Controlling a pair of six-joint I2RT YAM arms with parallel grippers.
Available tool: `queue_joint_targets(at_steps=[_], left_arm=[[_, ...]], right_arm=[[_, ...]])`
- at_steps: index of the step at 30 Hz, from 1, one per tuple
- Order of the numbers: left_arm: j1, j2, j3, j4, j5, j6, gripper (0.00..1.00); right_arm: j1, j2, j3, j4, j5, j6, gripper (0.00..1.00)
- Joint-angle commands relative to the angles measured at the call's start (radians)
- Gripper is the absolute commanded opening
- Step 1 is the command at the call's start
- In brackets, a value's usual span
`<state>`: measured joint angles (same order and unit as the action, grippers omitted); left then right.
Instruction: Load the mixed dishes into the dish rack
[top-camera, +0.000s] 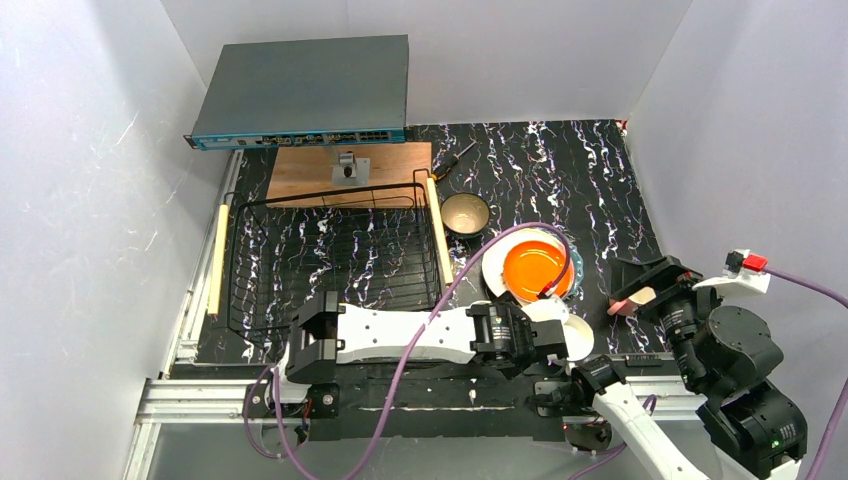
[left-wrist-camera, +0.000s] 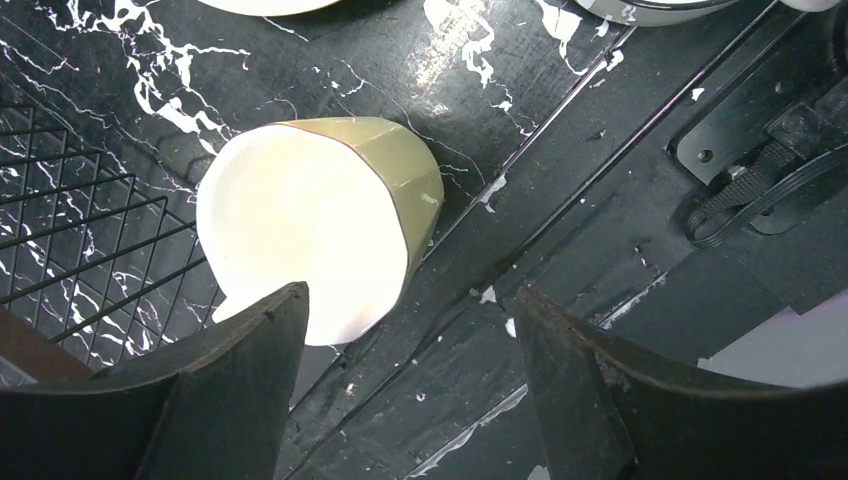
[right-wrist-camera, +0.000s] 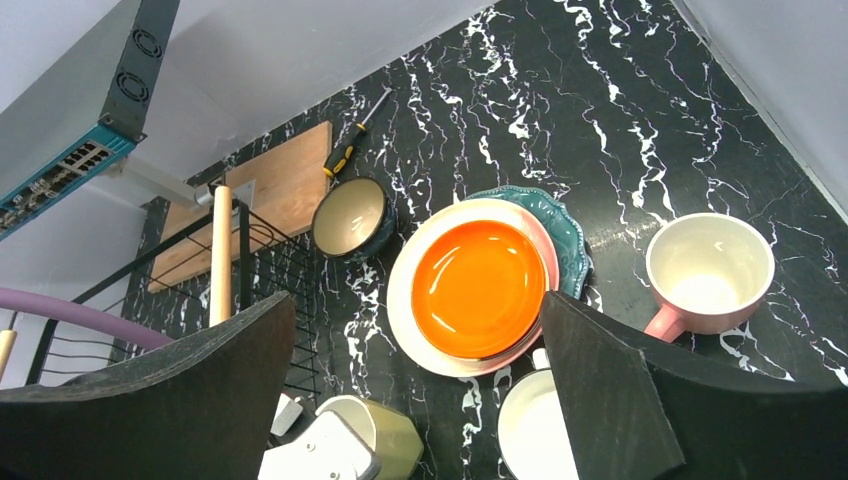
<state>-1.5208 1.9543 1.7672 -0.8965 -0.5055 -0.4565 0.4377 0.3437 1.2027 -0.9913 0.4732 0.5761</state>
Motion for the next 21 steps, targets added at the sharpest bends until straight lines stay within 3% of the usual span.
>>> queue_joint_targets(at_steps=[1,12,21], left_arm=[[-0.003,0.01,0.034,-0.014,-0.037,0.017,0.72],[0.011,0.159,0.17,-0.12,-0.007,0.049,0.62],[0.033,0.184,0.154,-0.109,0.011,0.07,0.52]], right_arm=[[-0.005,-0.024,-0.001,0.053,0.026,0.006,1.0],[-0.003,-0.049,-0.021,0.056,0.032,0.005,1.0],[-0.004,-0.052,-0.02,0.048,0.031,0.001,1.0]])
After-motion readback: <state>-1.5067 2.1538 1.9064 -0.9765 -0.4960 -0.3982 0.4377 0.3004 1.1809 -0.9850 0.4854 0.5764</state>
